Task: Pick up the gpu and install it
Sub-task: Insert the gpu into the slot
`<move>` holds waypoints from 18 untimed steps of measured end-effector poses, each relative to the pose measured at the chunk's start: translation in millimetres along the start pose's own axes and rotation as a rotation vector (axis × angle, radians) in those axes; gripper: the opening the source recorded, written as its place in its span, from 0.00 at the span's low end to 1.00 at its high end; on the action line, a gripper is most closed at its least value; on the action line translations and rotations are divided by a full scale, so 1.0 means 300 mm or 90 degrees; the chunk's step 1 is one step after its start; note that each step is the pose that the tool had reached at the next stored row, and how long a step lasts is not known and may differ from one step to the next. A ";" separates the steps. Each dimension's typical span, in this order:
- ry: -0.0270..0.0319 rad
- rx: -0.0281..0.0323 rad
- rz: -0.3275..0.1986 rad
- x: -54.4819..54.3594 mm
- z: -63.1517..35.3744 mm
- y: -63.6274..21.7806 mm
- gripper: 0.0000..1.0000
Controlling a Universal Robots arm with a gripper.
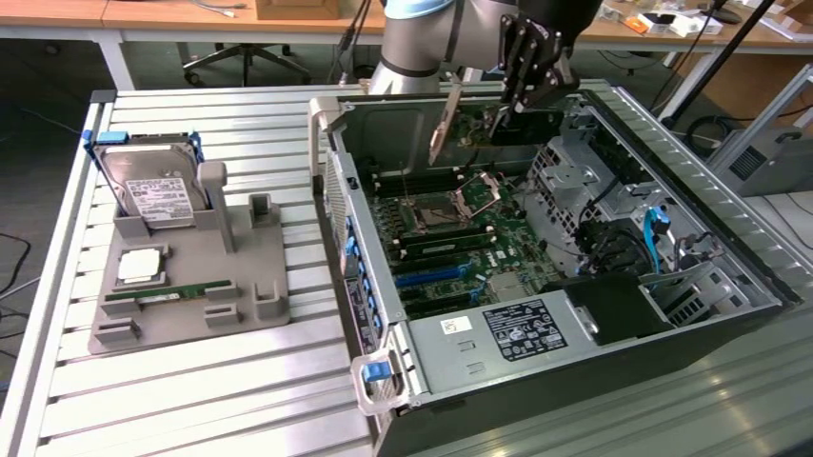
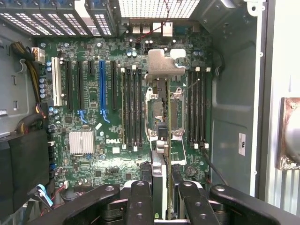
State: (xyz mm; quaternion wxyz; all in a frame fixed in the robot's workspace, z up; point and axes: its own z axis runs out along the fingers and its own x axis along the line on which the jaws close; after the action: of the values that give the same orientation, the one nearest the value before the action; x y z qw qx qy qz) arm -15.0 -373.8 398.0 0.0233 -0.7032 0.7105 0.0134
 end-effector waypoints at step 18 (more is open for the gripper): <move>0.0015 0.0002 0.004 0.008 0.012 0.001 0.27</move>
State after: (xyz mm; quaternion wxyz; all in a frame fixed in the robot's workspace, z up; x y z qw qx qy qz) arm -15.3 -376.0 394.2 0.0226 -0.7012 0.7125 0.0125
